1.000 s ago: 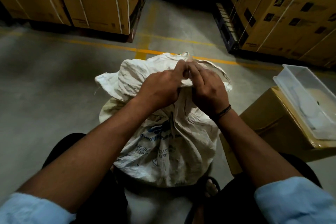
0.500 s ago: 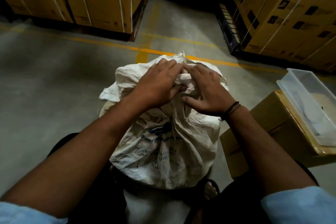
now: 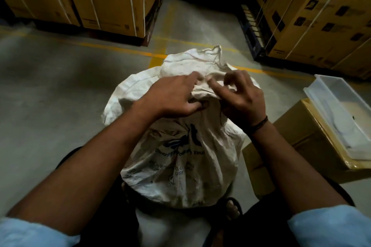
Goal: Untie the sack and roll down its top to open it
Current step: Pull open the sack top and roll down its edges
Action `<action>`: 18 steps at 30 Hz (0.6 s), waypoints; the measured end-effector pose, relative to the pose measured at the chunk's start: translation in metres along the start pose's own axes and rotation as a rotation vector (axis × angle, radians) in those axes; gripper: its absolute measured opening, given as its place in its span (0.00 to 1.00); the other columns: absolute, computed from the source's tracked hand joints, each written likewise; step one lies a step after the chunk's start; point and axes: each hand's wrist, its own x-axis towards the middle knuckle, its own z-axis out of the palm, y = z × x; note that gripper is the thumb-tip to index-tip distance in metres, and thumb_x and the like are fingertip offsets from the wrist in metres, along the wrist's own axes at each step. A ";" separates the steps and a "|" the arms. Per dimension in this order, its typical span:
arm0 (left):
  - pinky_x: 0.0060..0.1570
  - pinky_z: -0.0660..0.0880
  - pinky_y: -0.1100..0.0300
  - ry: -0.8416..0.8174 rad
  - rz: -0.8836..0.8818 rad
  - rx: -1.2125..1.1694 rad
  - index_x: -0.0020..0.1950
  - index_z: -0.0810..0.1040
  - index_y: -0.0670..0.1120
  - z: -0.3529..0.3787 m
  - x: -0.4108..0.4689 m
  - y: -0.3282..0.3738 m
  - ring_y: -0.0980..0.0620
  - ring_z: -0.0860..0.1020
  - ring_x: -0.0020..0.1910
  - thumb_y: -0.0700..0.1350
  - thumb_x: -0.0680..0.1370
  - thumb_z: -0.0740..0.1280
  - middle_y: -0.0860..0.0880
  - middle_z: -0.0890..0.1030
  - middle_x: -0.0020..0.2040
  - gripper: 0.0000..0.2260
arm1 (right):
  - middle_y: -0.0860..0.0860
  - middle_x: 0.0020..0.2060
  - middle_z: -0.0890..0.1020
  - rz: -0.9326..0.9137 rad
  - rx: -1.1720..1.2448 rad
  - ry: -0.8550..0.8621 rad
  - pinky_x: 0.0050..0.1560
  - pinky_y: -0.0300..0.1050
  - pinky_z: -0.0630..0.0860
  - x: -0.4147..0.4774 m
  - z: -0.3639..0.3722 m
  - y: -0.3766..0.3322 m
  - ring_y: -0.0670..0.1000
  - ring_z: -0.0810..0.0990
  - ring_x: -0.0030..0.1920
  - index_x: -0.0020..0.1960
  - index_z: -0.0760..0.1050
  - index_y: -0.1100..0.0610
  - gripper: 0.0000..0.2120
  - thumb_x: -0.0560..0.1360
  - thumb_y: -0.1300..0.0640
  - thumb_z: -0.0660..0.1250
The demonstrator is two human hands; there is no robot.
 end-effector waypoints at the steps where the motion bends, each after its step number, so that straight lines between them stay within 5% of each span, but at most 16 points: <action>1: 0.52 0.76 0.52 -0.076 -0.012 -0.009 0.75 0.64 0.56 -0.001 0.000 -0.001 0.47 0.80 0.59 0.70 0.74 0.59 0.50 0.80 0.64 0.33 | 0.59 0.49 0.81 -0.009 -0.023 0.003 0.34 0.50 0.75 -0.003 0.000 0.003 0.60 0.79 0.50 0.60 0.82 0.54 0.15 0.77 0.66 0.65; 6: 0.54 0.68 0.51 -0.071 -0.005 0.184 0.73 0.68 0.49 0.014 -0.002 0.007 0.41 0.76 0.58 0.49 0.81 0.61 0.43 0.80 0.60 0.19 | 0.51 0.60 0.81 -0.038 0.086 -0.298 0.64 0.55 0.67 -0.013 0.006 0.008 0.54 0.79 0.62 0.73 0.71 0.52 0.25 0.77 0.64 0.58; 10: 0.50 0.68 0.47 0.133 0.138 0.338 0.57 0.72 0.44 0.031 -0.006 0.002 0.41 0.72 0.50 0.42 0.76 0.62 0.43 0.79 0.50 0.10 | 0.54 0.66 0.78 0.220 0.437 -0.680 0.65 0.55 0.70 -0.015 0.008 0.012 0.57 0.77 0.64 0.76 0.64 0.56 0.39 0.66 0.55 0.66; 14: 0.57 0.65 0.45 0.074 0.160 0.388 0.67 0.70 0.40 0.045 -0.012 0.013 0.40 0.69 0.58 0.53 0.76 0.59 0.39 0.73 0.62 0.24 | 0.36 0.46 0.77 0.313 0.477 -0.788 0.55 0.52 0.68 -0.017 0.002 0.018 0.50 0.77 0.49 0.70 0.71 0.50 0.33 0.67 0.38 0.65; 16: 0.65 0.63 0.42 -0.016 0.161 0.393 0.71 0.67 0.41 0.047 -0.015 0.017 0.38 0.68 0.64 0.60 0.76 0.57 0.39 0.70 0.65 0.31 | 0.38 0.39 0.74 0.287 0.425 -0.815 0.51 0.50 0.64 -0.020 0.002 0.020 0.50 0.75 0.45 0.62 0.73 0.49 0.32 0.67 0.28 0.62; 18: 0.73 0.55 0.41 -0.108 0.155 0.368 0.77 0.59 0.43 0.041 -0.014 0.017 0.39 0.63 0.71 0.62 0.77 0.54 0.40 0.66 0.68 0.34 | 0.44 0.45 0.79 0.226 0.309 -0.777 0.57 0.51 0.63 -0.027 0.006 0.022 0.52 0.77 0.49 0.60 0.72 0.51 0.34 0.67 0.25 0.62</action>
